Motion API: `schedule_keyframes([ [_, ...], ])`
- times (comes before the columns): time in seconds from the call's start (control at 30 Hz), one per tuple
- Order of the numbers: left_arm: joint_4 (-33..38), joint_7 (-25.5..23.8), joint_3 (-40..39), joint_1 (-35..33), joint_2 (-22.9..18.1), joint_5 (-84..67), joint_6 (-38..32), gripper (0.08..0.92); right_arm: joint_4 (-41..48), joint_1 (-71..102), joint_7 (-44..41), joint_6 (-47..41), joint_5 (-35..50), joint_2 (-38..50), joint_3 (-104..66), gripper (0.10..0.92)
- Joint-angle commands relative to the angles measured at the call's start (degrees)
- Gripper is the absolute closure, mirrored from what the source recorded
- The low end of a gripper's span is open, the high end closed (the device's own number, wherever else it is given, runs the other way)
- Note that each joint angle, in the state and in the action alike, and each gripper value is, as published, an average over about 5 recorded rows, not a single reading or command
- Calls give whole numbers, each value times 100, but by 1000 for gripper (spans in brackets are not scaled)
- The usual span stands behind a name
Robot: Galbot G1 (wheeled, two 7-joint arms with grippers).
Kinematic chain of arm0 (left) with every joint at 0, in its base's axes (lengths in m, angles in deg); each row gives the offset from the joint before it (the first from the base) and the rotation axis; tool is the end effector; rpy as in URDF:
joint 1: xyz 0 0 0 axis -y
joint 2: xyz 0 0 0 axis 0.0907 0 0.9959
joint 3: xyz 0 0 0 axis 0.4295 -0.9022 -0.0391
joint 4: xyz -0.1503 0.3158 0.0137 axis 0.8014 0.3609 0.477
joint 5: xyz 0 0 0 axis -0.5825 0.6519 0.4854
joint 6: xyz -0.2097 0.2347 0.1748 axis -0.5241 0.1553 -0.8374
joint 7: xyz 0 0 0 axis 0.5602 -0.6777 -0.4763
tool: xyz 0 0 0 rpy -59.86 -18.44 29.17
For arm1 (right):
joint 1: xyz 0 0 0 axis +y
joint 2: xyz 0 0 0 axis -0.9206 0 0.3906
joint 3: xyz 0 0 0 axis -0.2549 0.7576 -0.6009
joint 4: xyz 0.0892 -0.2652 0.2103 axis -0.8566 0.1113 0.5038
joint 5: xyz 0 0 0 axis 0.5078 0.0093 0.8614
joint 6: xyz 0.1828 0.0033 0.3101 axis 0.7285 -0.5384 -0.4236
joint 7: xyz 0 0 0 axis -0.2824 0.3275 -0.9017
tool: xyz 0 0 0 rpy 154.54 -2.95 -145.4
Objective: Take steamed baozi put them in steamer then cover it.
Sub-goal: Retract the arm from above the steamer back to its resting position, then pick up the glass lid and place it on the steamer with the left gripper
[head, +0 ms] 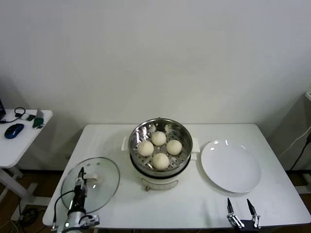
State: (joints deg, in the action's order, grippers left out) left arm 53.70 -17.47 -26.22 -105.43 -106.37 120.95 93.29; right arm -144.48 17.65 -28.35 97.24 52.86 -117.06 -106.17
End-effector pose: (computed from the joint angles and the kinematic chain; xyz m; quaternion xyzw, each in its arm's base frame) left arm 0.2020 0.1042 -0.4731 0.0546 -0.6748 -0.7296 0.0966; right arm 0.0723 -0.1151 -0.4635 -0.0098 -0.9972 -0.0697 0.0258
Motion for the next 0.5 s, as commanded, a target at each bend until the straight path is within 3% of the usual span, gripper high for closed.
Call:
schedule_keyframes([
  [0.03,-194,16,-15,52,-22,54,52,570,26,-18,9,17,-28,-24,-8,203],
  [0.27,104,2,-20,-17,44,-159,31,777,65,-59,37,23,-81,-46,-17,203],
  [0.37,723,-217,-63,-178,253,-582,154,842,45,-50,80,-4,-164,-50,-36,203],
  [0.5,1756,-791,-102,-341,829,-1407,564,858,10,-30,229,-137,-526,-69,-98,203],
])
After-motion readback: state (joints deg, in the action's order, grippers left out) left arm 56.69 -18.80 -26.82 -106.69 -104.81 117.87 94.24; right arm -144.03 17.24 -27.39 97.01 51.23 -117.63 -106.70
